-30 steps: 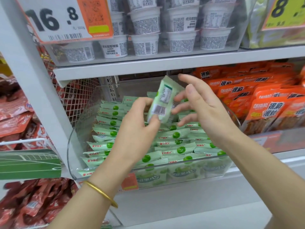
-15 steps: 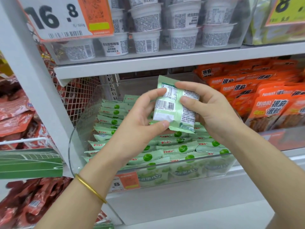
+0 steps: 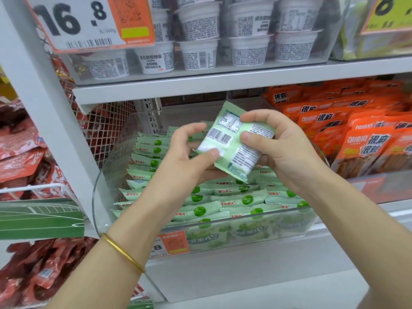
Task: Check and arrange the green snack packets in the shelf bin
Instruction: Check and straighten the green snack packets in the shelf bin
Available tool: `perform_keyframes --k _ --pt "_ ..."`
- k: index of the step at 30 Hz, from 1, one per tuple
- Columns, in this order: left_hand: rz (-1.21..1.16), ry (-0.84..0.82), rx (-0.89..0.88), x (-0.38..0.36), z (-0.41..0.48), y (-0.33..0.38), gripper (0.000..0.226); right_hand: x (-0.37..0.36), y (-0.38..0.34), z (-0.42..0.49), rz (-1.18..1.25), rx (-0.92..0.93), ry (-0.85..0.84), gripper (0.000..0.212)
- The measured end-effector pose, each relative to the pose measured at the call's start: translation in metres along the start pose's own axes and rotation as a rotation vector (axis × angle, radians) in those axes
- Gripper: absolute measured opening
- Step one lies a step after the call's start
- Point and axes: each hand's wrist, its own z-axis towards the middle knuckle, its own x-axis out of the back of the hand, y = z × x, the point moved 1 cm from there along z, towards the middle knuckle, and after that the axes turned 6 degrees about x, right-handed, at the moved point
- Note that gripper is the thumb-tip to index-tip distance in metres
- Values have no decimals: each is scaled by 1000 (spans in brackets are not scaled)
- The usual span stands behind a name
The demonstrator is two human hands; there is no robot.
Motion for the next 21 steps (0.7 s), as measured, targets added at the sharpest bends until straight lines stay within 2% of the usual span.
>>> perform_keyframes --k 2,6,8,10,12,16,18,21 --pt "-75 134 96 1 4 -3 31 -1 -1 1 1 -21 -17 21" --pt "-150 290 199 6 13 -5 20 4 -5 3 115 -112 -80 35" --pt "-163 304 236 8 17 -4 18 4 -3 4 -3 -65 -109 40" --pt "-186 282 286 8 21 -5 20 4 1 7 -275 56 -81 48" --pt "-191 245 326 7 24 -6 23 2 3 11 -500 157 -47 39" --pt "-223 230 348 7 30 -3 23 4 3 20 -595 218 -38 16" --pt "-116 288 301 12 35 -4 26 5 4 23 -611 255 -2 14" --pt "388 401 94 21 40 -8 21 6 9 23 -652 278 35 14"
